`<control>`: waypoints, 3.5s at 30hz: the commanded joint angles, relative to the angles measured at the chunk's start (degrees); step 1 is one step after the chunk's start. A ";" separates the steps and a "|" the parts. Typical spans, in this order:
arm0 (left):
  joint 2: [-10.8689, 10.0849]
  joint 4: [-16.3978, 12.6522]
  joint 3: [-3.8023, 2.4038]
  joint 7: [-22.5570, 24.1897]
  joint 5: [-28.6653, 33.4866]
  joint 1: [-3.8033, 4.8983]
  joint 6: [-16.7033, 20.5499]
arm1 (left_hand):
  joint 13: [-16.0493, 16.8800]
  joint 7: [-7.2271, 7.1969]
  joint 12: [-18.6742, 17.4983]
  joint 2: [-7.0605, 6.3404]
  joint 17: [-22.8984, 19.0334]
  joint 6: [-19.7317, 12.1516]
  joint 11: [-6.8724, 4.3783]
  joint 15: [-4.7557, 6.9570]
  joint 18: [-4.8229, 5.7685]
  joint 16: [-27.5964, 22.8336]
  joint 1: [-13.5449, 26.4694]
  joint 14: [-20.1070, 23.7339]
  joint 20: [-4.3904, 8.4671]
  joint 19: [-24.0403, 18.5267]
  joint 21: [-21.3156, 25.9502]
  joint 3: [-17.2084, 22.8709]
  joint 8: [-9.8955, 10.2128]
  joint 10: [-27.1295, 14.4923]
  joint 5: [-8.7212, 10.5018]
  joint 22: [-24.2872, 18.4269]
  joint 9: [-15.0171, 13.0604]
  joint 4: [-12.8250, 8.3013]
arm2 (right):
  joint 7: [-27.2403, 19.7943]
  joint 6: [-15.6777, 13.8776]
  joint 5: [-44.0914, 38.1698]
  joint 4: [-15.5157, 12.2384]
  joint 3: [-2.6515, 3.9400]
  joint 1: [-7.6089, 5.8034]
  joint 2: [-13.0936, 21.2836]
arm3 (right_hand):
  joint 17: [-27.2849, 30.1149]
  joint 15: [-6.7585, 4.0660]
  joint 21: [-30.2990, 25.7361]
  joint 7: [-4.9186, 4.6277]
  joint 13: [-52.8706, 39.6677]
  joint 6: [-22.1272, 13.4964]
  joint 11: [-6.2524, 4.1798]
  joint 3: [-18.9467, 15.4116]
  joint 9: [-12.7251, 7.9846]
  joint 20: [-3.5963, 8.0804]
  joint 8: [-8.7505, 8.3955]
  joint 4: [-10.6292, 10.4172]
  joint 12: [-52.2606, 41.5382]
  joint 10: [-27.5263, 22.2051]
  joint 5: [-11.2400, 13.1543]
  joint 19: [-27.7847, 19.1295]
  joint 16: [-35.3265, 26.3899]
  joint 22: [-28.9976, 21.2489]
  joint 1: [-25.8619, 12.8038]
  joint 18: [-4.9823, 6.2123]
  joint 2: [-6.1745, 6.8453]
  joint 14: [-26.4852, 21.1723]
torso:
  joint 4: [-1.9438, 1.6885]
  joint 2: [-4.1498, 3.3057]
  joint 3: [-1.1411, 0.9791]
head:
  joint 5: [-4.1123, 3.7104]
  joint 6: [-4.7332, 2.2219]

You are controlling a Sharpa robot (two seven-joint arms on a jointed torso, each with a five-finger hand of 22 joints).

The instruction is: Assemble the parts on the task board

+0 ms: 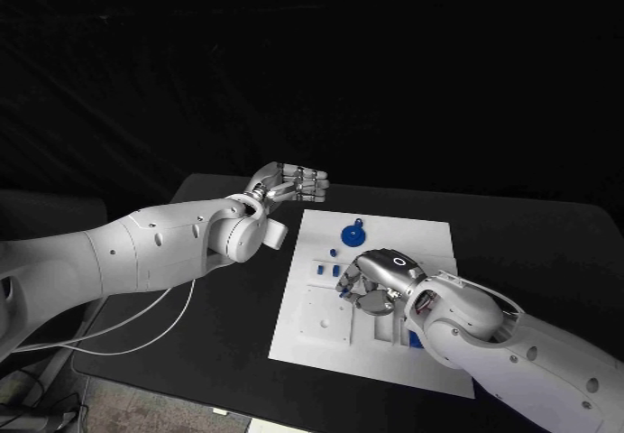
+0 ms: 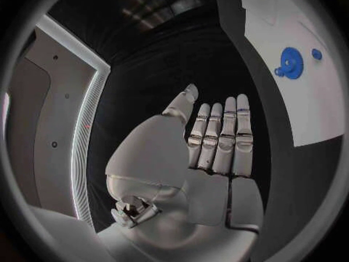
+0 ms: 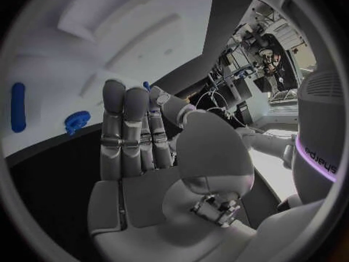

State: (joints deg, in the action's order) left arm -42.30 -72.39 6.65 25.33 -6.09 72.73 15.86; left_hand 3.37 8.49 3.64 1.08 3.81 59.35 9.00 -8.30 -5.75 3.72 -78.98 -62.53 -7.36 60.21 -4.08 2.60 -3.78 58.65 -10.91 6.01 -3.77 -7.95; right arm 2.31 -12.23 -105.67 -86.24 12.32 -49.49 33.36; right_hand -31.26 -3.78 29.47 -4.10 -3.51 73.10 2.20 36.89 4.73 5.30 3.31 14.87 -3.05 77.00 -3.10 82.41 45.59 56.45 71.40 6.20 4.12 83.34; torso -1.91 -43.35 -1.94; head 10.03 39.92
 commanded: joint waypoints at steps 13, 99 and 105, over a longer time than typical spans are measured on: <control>0.21 0.02 -0.04 0.39 0.55 0.05 -0.48 | -0.05 0.00 -0.07 0.34 -0.07 -0.25 0.08 0.00 0.19 -0.24 0.16 0.09 -0.08 0.38 -0.30 -0.09 0.19 -0.10 -0.25 -0.05 0.05 0.00 | 2.11 4.28 -5.18 1.02 -1.62 0.81 -1.00 | -0.02 -0.26 -0.93 -0.19 -0.07 0.11 -1.03 0.08 0.04 -0.10 0.38 0.47 -0.35 1.27 -0.10 0.65 0.25 0.48 -0.09 1.86 -0.44 -0.04 | 0.03 0.01 0.04 | 0.18 0.49; 0.25 -0.03 -0.04 -0.37 0.67 0.05 -1.13 | -0.05 0.02 -0.06 0.51 -0.07 -0.35 0.15 -0.11 0.12 -0.24 0.44 0.42 -0.19 0.46 -0.42 -0.14 0.19 -0.27 -0.22 -1.19 0.05 -0.10 | 6.42 3.70 -9.67 2.40 -3.42 1.48 -3.16 | 0.03 -0.27 -4.67 -0.17 -0.07 0.14 -1.08 0.27 0.13 -0.03 0.38 0.11 -0.34 1.35 -0.09 1.84 0.42 4.50 -0.41 1.42 -0.23 -0.14 | 0.00 -0.01 0.07 | 0.41 1.17; 0.28 -0.04 -0.04 -0.52 0.67 0.05 -1.37 | -0.05 0.03 -0.08 0.58 -0.08 -0.39 0.18 -0.15 0.11 -0.25 0.45 0.53 -0.22 0.42 -0.40 -0.13 0.19 -0.37 -0.18 -1.30 0.05 -0.05 | 6.36 2.73 -9.67 2.56 -3.50 1.48 -3.40 | 0.07 -0.26 -5.25 -0.19 -0.06 0.05 -1.06 0.43 0.15 -0.05 0.37 0.00 -0.34 1.27 -0.09 1.91 0.38 4.49 -0.41 1.55 -0.14 -0.14 | -0.01 -0.01 0.05 | 0.45 1.18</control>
State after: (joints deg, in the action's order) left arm -42.15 -72.34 6.67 24.64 -5.64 72.72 15.54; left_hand 3.37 8.49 3.64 1.28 3.81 59.35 8.99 -8.51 -5.76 3.72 -78.77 -62.32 -7.57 60.41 -4.31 2.60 -3.78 58.65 -10.91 4.77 -3.77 -7.95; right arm 8.15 -9.90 -114.63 -84.06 9.10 -48.35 30.05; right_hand -31.29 -3.90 24.39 -4.21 -3.59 73.18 1.93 37.29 4.77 5.20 3.29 15.11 -3.06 77.10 -2.89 83.52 46.10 60.89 71.14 6.29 4.30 83.43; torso -1.92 -43.37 -1.88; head 10.45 41.09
